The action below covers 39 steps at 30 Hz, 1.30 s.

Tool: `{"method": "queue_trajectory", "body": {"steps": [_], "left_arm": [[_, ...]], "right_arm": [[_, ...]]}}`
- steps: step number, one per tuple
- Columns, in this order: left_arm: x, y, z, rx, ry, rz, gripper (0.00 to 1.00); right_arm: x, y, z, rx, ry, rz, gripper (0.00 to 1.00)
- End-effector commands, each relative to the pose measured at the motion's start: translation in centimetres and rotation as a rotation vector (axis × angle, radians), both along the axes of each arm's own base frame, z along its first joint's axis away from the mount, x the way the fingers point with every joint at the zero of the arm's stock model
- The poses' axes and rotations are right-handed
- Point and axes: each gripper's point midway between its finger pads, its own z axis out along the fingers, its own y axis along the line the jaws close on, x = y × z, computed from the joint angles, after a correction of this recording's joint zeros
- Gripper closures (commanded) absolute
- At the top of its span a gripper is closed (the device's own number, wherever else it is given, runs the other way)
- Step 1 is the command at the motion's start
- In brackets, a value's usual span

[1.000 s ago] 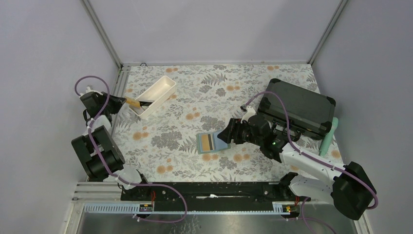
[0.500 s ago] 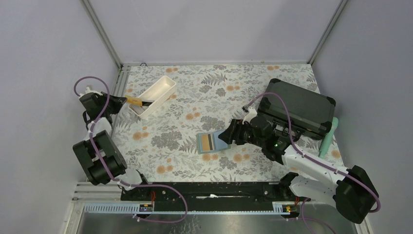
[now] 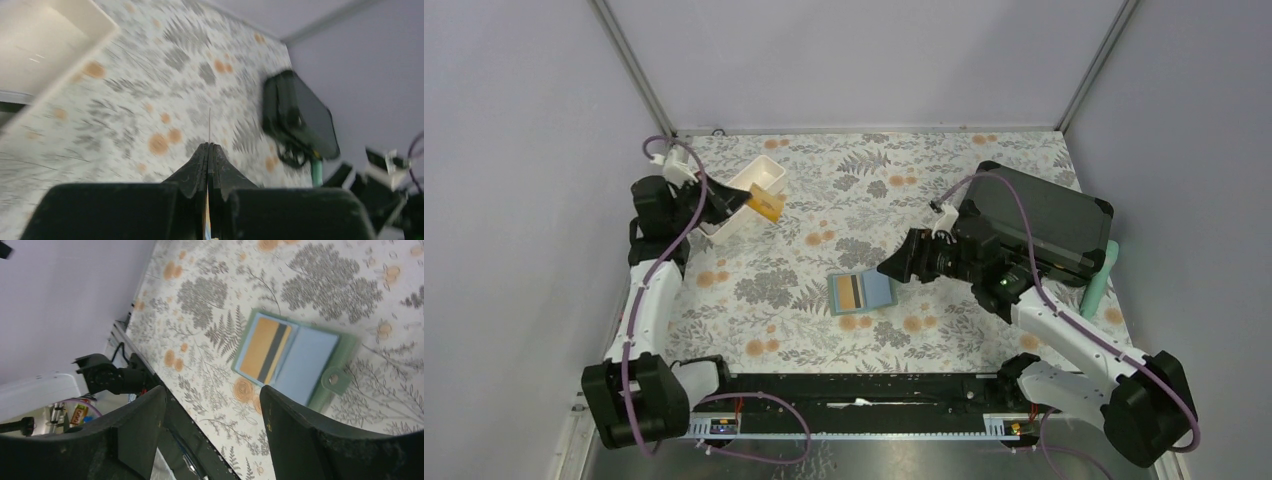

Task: Put the credit cards into the card holder
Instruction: Pick up the credit card from the storage box, then insert the credit card into the card holder.

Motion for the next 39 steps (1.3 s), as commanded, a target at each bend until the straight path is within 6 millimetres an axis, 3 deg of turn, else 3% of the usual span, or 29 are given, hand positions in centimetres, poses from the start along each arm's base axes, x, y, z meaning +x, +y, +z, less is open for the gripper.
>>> {"method": "queue_trajectory", "body": {"steps": [1, 8, 11, 15, 22, 28, 34, 37, 38, 39], "left_arm": [[-4.8, -7.3, -0.1, 0.022, 0.0, -0.342, 1.0], [-14.1, -16.4, 0.4, -0.052, -0.034, -0.853, 1.0], [-17.6, -18.9, 0.9, -0.074, -0.048, -1.01, 1.0], [-20.6, -20.9, 1.9, -0.112, -0.068, -1.136, 1.0], [-21.1, -21.8, 2.8, -0.149, -0.117, -1.175, 1.0], [-21.0, -21.9, 2.6, -0.148, -0.111, -1.17, 1.0], [-20.6, -22.0, 2.6, -0.146, -0.106, -1.146, 1.0], [-20.3, -22.1, 2.6, -0.148, -0.099, -1.129, 1.0], [-20.2, -22.1, 2.6, -0.149, -0.097, -1.118, 0.97], [-20.0, -22.1, 2.6, -0.149, -0.097, -1.1, 0.82]], "right_arm": [[-0.3, 0.7, 5.2, 0.11, -0.08, 0.165, 0.23], [-3.6, 2.4, 9.1, 0.308, -0.064, 0.447, 0.27], [-3.9, 2.6, 9.4, 0.341, -0.036, 0.463, 0.3], [-5.0, 3.3, 9.6, 0.365, -0.035, 0.499, 0.33], [-8.2, 5.2, 9.9, 0.381, -0.015, 0.628, 0.43], [-8.5, 5.4, 9.3, 0.375, 0.001, 0.631, 0.67], [-8.4, 5.8, 9.1, 0.383, 0.005, 0.634, 0.84], [-8.2, 6.0, 9.1, 0.386, -0.001, 0.628, 0.99], [-8.1, 6.1, 9.1, 0.387, -0.006, 0.621, 1.0], [-7.9, 6.1, 9.1, 0.387, -0.012, 0.606, 1.0]]}}
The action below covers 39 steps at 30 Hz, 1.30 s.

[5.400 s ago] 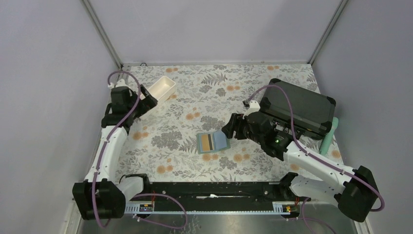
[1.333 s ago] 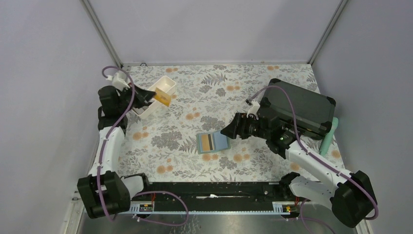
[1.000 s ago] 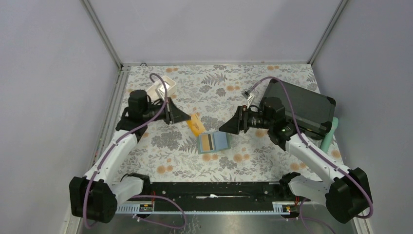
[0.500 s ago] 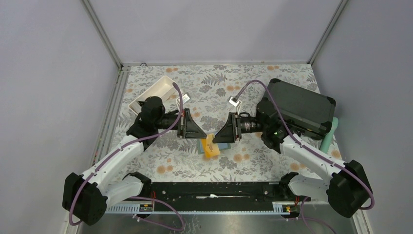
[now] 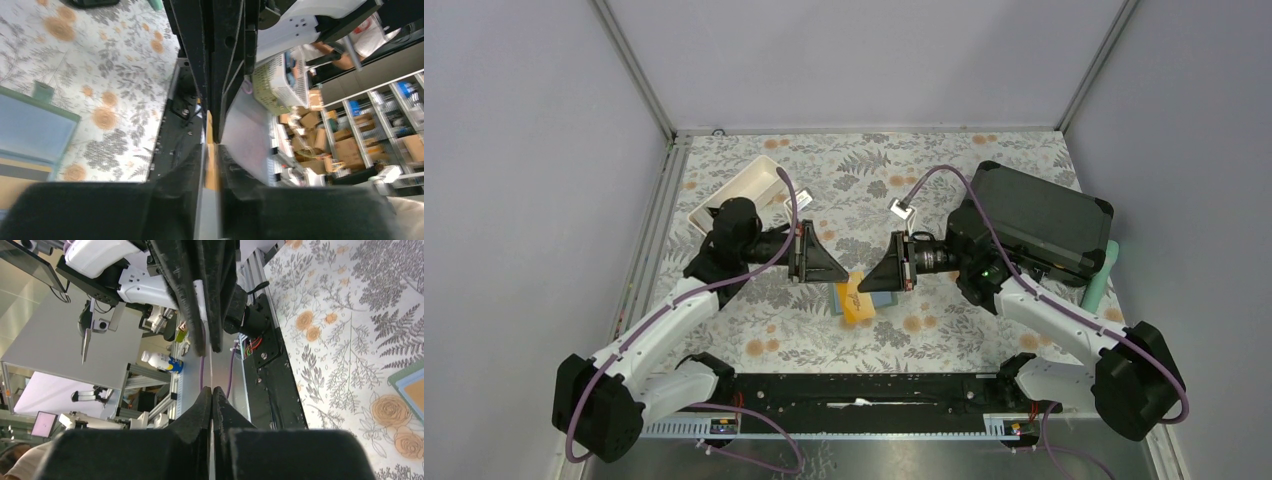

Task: Put the credit cards into the card holder
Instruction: Insert the credit card into the card holder.

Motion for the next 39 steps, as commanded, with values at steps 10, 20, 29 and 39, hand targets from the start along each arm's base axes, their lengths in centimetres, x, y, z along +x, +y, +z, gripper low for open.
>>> {"method": "queue_trajectory", "body": {"steps": [10, 20, 29, 39], "left_arm": [[0.9, 0.0, 0.8, -0.17, 0.031, 0.182, 0.2], [0.0, 0.0, 0.2, -0.193, 0.071, 0.22, 0.7], [0.1, -0.1, -0.8, -0.188, 0.099, 0.245, 1.0], [3.1, 1.2, -6.6, 0.017, 0.222, 0.491, 1.0]], "right_arm": [[1.3, 0.3, 1.6, 0.101, -0.085, -0.129, 1.0], [2.0, 0.5, 1.6, 0.11, -0.088, -0.157, 1.0], [2.6, 0.1, 0.7, 0.074, -0.083, -0.215, 0.96], [7.1, -3.3, -5.7, -0.288, -0.062, -0.552, 0.49]]}}
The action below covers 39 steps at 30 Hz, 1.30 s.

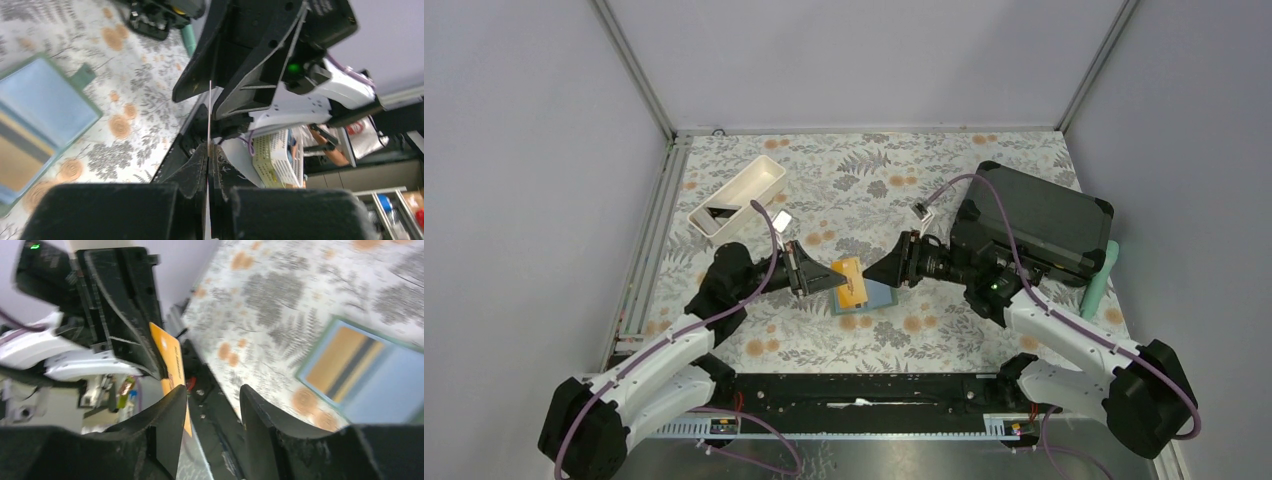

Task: Put the credit cards into the card holder
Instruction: Insert the credit card into the card holder.

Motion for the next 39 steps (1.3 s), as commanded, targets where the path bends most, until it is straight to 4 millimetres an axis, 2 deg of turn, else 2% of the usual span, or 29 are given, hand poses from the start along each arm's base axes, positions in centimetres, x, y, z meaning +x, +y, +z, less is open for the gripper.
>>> {"method": "queue_trajectory", "body": {"steps": [1, 5, 9, 17, 21, 25, 39], "left_arm": [[2.0, 1.0, -3.9, 0.131, 0.088, 0.149, 1.0], [2.3, 1.2, -5.9, 0.156, 0.153, 0.177, 1.0], [2.4, 1.1, -6.9, 0.161, 0.189, 0.179, 1.0], [2.6, 0.7, -8.6, 0.166, 0.245, 0.174, 1.0], [2.8, 0.4, -8.7, 0.153, 0.25, 0.18, 1.0], [3.1, 0.4, -9.2, 0.175, 0.258, 0.191, 1.0], [3.9, 0.2, -11.4, 0.242, 0.31, 0.21, 1.0]], "right_arm": [[3.0, -2.9, -3.7, -0.232, 0.021, -0.229, 0.48], [3.5, -5.0, -7.2, -0.354, 0.086, -0.339, 0.44], [3.4, -6.4, -10.2, -0.409, 0.141, -0.388, 0.39], [3.6, -7.7, -13.9, -0.379, 0.232, -0.391, 0.36], [3.5, -7.4, -15.0, -0.346, 0.265, -0.371, 0.37], [3.7, -6.7, -15.3, -0.295, 0.285, -0.35, 0.44], [4.2, -6.0, -17.4, -0.303, 0.331, -0.315, 0.54]]}}
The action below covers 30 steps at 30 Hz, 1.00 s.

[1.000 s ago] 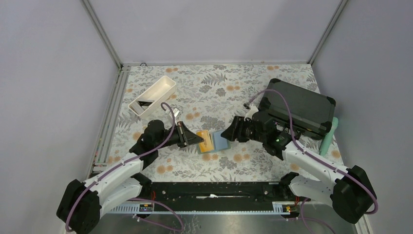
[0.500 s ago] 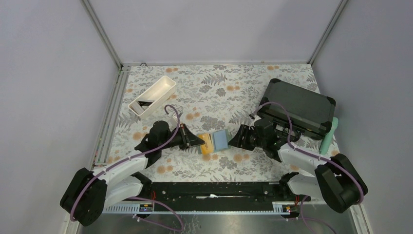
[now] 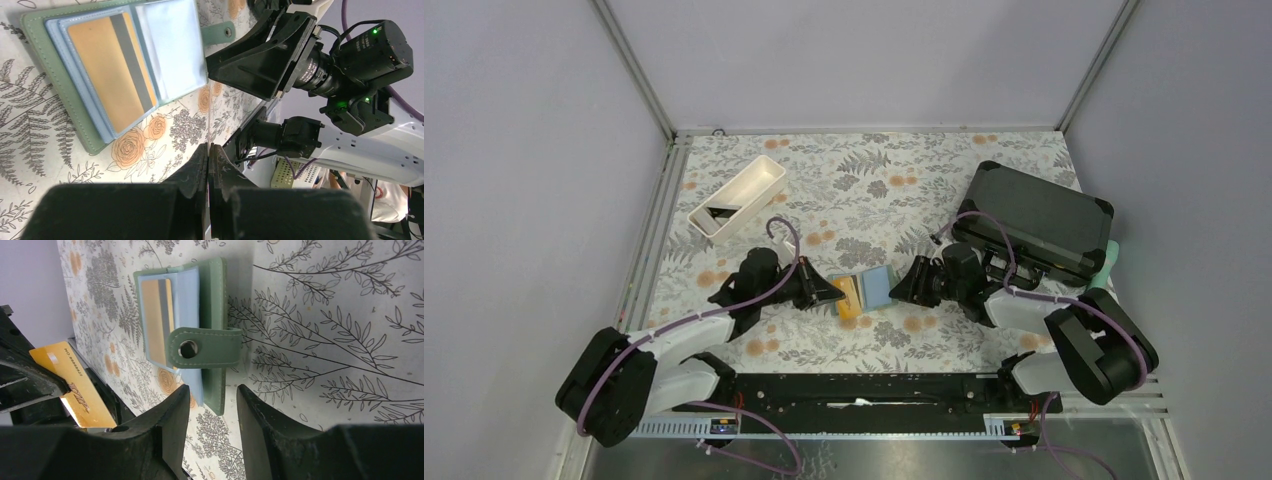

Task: Put the credit cards into the card holder
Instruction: Insert the credit card into the card holder.

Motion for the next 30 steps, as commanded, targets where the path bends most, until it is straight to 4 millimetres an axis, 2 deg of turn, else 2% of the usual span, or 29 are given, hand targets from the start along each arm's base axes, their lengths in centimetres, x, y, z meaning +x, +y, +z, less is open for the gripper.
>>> {"method": "queue_trajectory", "body": {"steps": [1, 8, 16, 20, 30], "left_arm": [[1.5, -0.6, 1.1, -0.006, -0.061, 0.017, 1.0], [2.3, -0.7, -0.4, 0.034, -0.032, 0.038, 1.0], [3.6, -1.4, -1.4, 0.063, -0.016, 0.056, 1.0], [4.4, -1.7, -2.2, 0.092, -0.022, 0.059, 1.0], [6.1, -1.6, -3.5, 0.155, -0.101, 0.072, 1.0]], "right_arm": [[0.9, 1.0, 0.8, 0.046, -0.029, 0.025, 0.55], [0.9, 1.2, 0.0, 0.054, -0.003, 0.025, 0.66], [0.6, 1.1, -1.2, 0.04, 0.035, 0.021, 0.93], [0.5, 1.0, -1.6, 0.033, 0.048, 0.02, 1.0], [0.5, 1.2, -1.5, 0.034, 0.04, 0.033, 1.0]]}}
